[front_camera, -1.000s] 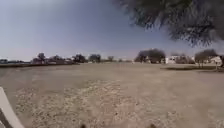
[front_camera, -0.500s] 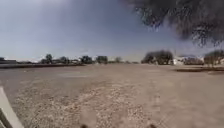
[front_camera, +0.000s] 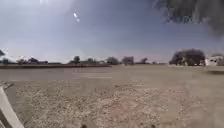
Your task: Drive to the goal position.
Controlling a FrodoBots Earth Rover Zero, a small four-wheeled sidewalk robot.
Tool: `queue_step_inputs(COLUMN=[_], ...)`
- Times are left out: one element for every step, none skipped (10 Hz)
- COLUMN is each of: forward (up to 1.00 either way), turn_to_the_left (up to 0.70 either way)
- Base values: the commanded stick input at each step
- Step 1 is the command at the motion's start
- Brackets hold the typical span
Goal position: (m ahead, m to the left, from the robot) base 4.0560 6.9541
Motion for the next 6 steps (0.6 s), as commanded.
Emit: queue_step_inputs(forward=[0.70, 0.70, 0.70, 0.70, 0.70, 0.70], turn_to_the_left=[0.15, 0.04, 0.00, 0.00, 0.00, 0.00])
